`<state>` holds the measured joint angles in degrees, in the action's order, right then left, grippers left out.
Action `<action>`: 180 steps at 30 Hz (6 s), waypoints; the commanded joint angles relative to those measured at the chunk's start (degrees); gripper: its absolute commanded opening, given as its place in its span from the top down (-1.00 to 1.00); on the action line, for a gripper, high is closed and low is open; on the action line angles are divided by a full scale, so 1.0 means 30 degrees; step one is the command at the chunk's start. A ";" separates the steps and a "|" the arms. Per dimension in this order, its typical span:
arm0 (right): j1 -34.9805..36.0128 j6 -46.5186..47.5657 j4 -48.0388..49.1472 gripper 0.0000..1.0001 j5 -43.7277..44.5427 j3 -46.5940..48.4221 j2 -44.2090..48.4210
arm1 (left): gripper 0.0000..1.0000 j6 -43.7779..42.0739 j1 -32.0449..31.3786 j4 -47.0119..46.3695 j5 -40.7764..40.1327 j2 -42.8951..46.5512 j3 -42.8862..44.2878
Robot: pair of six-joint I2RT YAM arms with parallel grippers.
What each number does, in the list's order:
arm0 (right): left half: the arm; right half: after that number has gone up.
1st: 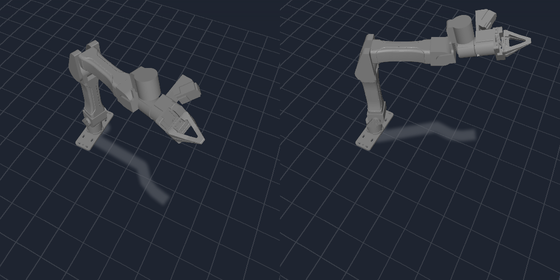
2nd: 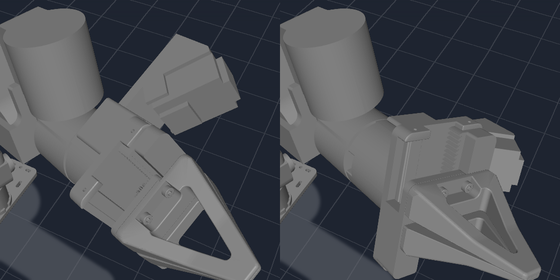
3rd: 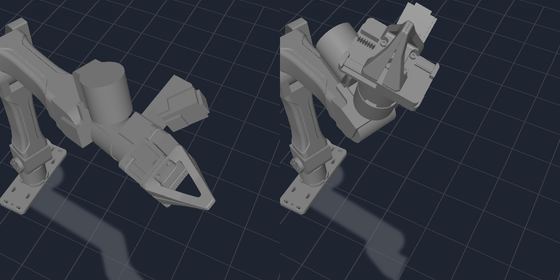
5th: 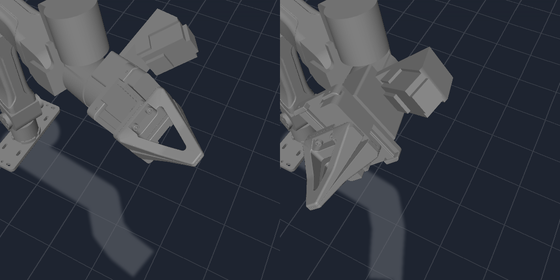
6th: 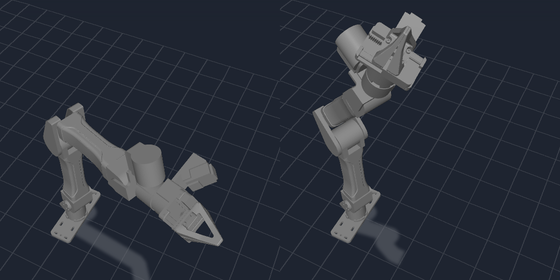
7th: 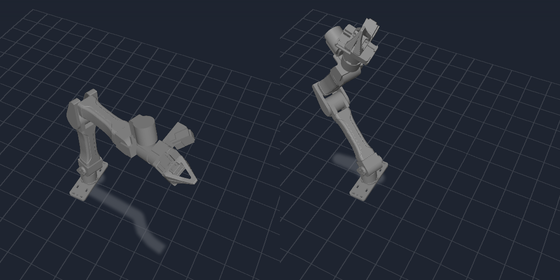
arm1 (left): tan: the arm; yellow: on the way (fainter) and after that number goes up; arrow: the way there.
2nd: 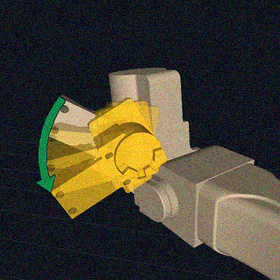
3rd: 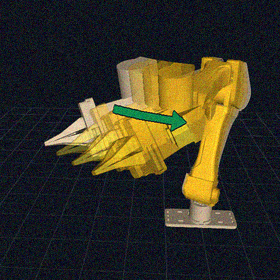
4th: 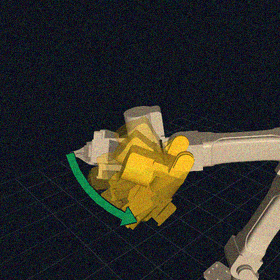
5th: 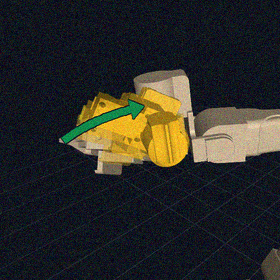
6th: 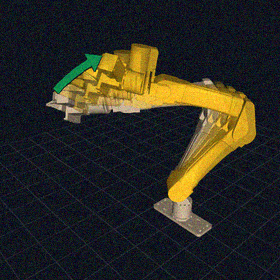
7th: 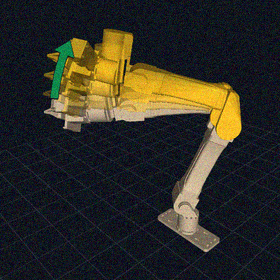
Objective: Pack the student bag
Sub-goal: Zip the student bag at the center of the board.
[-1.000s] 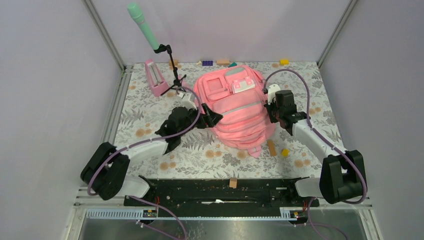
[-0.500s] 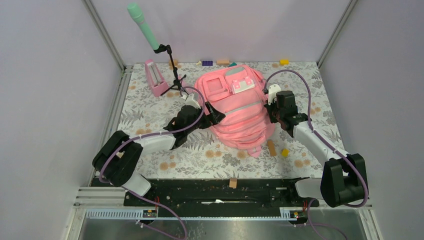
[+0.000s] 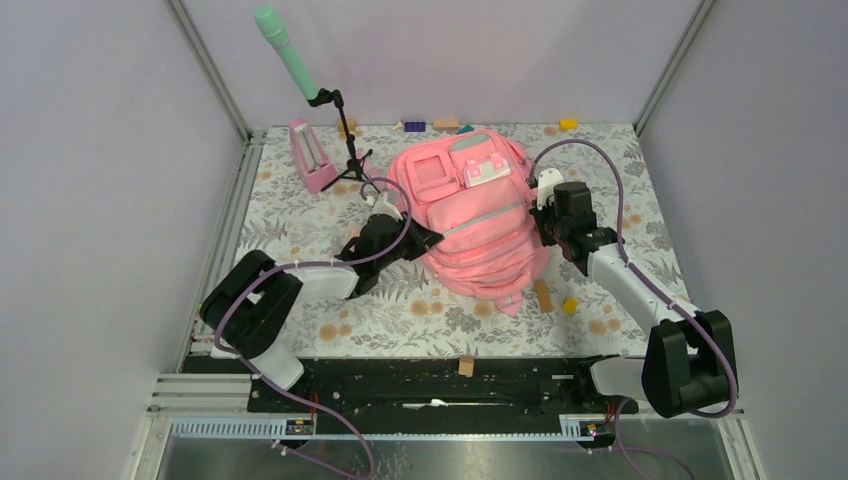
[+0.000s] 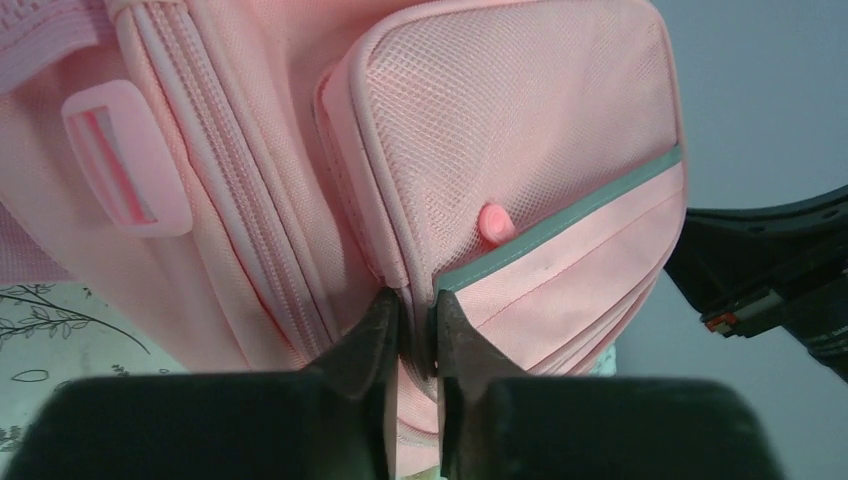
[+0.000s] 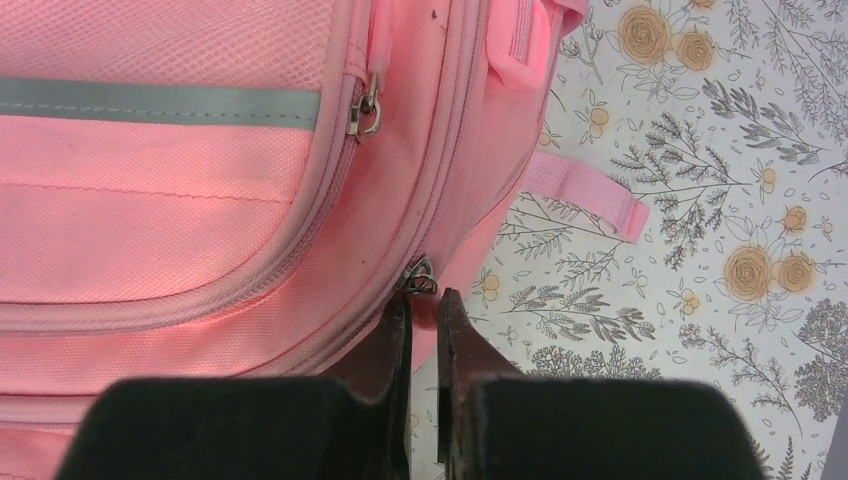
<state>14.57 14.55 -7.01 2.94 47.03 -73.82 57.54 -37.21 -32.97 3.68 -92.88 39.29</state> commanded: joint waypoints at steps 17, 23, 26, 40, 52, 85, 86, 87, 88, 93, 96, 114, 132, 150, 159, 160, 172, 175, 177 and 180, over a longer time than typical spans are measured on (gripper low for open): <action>0.0242 0.1901 0.0936 1.00 -0.0637 0.0309 0.1169 | 1.00 -0.6714 0.2369 0.4095 0.3736 0.4731 -0.1141; 0.0242 0.3966 0.0335 1.00 -0.2031 0.1729 0.0555 | 1.00 -1.1423 0.2355 0.6062 0.3585 0.5572 -0.0501; 0.0242 0.4996 0.0012 1.00 -0.2275 0.2731 -0.0363 | 1.00 -1.3113 0.2355 0.6982 0.3733 0.5651 -0.0162; 0.0639 0.7711 -0.2530 1.00 -0.3263 0.7357 -0.5236 | 1.00 -1.4734 0.2304 0.7087 0.4474 0.5653 0.0210; 0.0769 0.5804 -0.1745 1.00 -0.4510 0.4170 -0.2632 | -0.76 -1.8213 -0.2412 0.6532 0.0581 0.5804 0.3350; 0.0769 0.4593 -0.1578 1.00 -0.5345 0.3271 -0.0851 | -0.97 -2.1228 -0.5559 0.8266 -0.2892 0.2763 0.7358; 0.0769 0.4564 -0.1589 1.00 -0.5382 0.3231 -0.0775 | -0.97 -2.1400 -0.5577 0.8141 -0.2915 0.2303 0.7672; 0.0769 0.4509 -0.1580 1.00 -0.5416 0.3223 -0.0729 | -0.97 -2.1541 -0.5565 0.8052 -0.3061 0.1901 0.7986; 0.0769 0.4422 -0.1582 1.00 -0.5472 0.3196 -0.0650 | -0.97 -2.1599 -0.5575 0.7932 -0.3335 0.1448 0.8256; 0.0769 0.4233 -0.1520 1.00 -0.5806 0.3050 -0.0327 | -0.96 -2.2460 -0.5503 0.7525 -0.4258 -0.0519 0.9222; 0.0769 0.4216 -0.1505 1.00 -0.5772 0.2969 -0.0135 | -0.78 -2.2532 -0.5440 0.7331 -0.5129 -0.1340 0.9396; 0.0774 0.5094 -0.2361 1.00 -0.3424 0.3288 -0.0116 | 1.00 -2.4872 -0.5509 0.7227 -0.4110 -0.0467 0.6936; 0.1063 0.8153 -0.7524 1.00 -0.3839 0.9586 -0.4905 | 1.00 -2.5303 -0.6809 0.6326 -0.4296 0.3669 0.2405; 0.1460 0.8880 -0.3240 1.00 -0.1687 1.2514 -1.0134 | 1.00 -2.4865 -0.7573 0.6723 -0.4819 0.4450 0.1406; 0.1444 0.6371 0.0400 0.92 -0.0612 0.9197 -0.6167 | 1.00 -2.4420 -0.7512 0.8622 -0.4716 0.6019 0.1983; 0.1443 0.6090 0.1192 0.71 -0.0714 0.7861 -0.5204 | 1.00 -2.4401 -0.7451 0.9596 -0.4410 0.6167 0.2478; 0.1443 -0.0273 0.2760 -0.53 -0.2898 0.1538 0.3542 | 1.00 -2.4078 -0.7046 1.7568 -0.0170 0.6352 0.6813; 0.1443 -0.3279 0.1500 -0.57 -0.5360 0.0964 0.4670 | 1.00 -2.4440 -0.6279 1.9039 0.1442 0.6285 0.7415; 0.1458 -0.5992 0.1213 -0.57 -0.6208 0.0625 0.4821 | 1.00 -2.4495 -0.5516 1.8951 0.2422 0.6472 0.7155; 0.1458 -0.9758 0.1022 -0.26 -0.8981 0.0684 0.4155 | 1.00 -2.4248 -0.4735 1.7628 0.3479 0.6930 0.6079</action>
<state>18.79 4.05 -1.89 -11.86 49.60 -59.61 -16.51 -54.06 20.93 6.39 -75.66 58.13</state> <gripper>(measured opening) 0.732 0.040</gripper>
